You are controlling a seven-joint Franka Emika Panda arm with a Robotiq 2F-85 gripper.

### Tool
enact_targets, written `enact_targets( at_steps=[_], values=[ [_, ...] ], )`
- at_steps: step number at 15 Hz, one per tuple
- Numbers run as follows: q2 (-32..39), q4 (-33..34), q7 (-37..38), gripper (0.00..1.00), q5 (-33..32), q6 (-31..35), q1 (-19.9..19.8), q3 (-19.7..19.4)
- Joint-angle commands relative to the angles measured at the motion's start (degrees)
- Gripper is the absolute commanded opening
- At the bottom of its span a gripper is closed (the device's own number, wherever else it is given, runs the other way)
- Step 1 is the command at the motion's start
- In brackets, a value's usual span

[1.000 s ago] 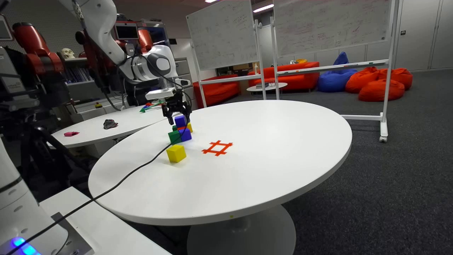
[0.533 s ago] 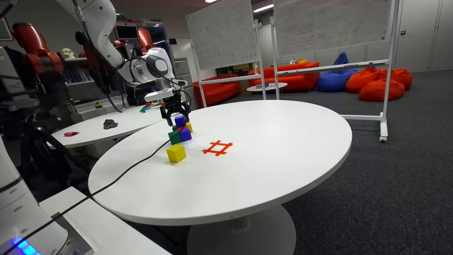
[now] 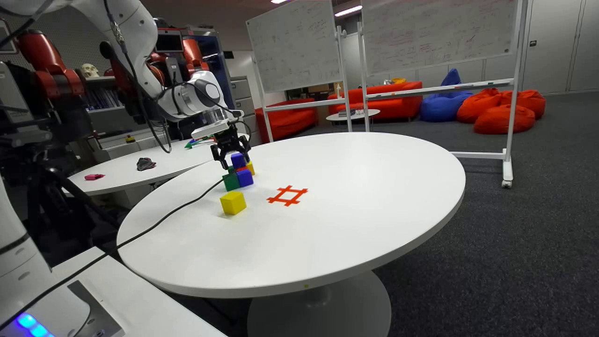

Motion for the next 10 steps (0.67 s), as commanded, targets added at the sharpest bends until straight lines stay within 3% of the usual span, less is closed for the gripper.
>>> enact_targets(
  at_steps=[1, 10],
  values=[
    [0.4, 0.8, 0.1, 1.0, -0.1, -0.7, 0.4, -0.1],
    [1.4, 2.2, -1.0, 1.0, -1.1, -1.8, 1.2, -0.1]
  ],
)
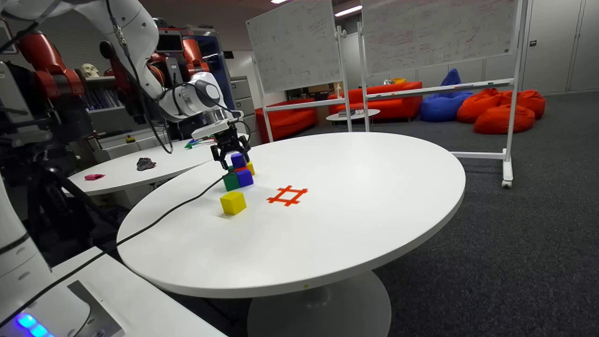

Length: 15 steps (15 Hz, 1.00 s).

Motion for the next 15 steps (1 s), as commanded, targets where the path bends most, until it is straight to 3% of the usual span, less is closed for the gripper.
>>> enact_targets(
  at_steps=[1, 12, 15],
  values=[
    [0.2, 0.3, -1.5, 1.0, -0.8, -0.5, 0.3, 0.2],
    [0.4, 0.7, -4.5, 1.0, -6.3, -1.8, 1.9, -0.1],
    [0.2, 0.1, -3.6, 1.0, -5.2, -0.3, 1.4, 0.3]
  ],
)
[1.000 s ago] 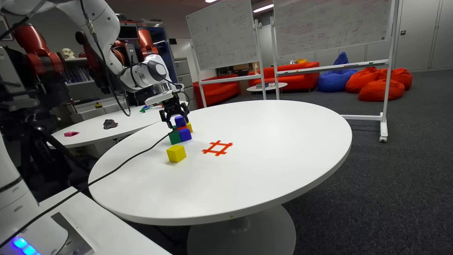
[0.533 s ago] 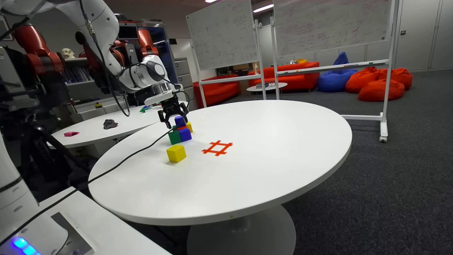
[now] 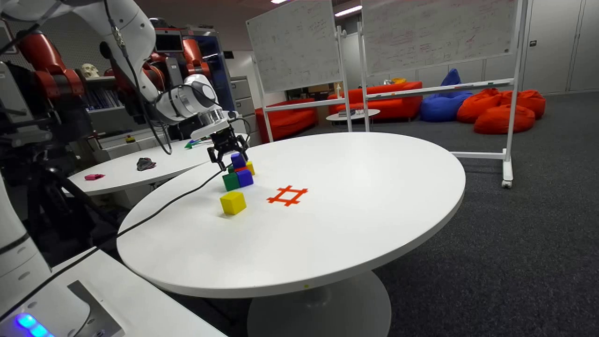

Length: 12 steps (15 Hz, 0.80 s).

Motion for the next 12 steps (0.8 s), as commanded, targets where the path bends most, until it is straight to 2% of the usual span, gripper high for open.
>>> enact_targets(
  at_steps=[1, 12],
  values=[
    [0.0, 0.1, 0.0, 1.0, -0.1, -0.2, -0.1, 0.1],
    [1.1, 2.0, 0.5, 1.0, -1.4, -2.1, 1.9, -0.1]
  ],
)
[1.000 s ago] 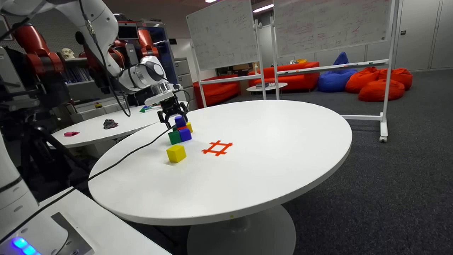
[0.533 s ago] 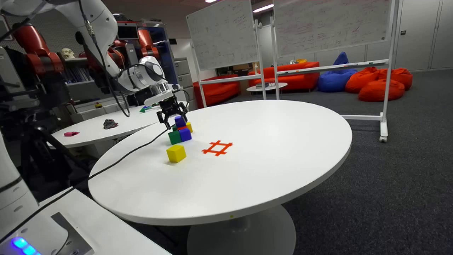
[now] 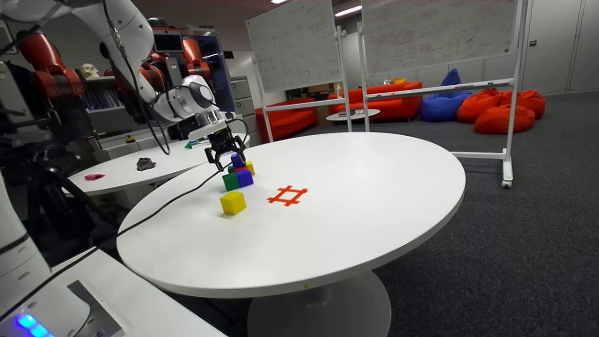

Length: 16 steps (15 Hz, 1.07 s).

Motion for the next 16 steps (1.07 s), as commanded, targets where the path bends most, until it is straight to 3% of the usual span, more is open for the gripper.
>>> enact_targets(
  at_steps=[1, 6, 7, 16],
  values=[
    [1.1, 2.1, 0.4, 1.0, -1.5, -2.2, 1.1, -0.1],
    [2.1, 3.0, 1.0, 1.0, -3.1, -3.0, 2.8, -0.6],
    [1.3, 1.2, 0.3, 1.0, -1.4, -0.5, 1.5, 0.4],
    [1.5, 1.6, 0.4, 1.0, -1.9, -1.1, 1.9, 0.3]
  ],
)
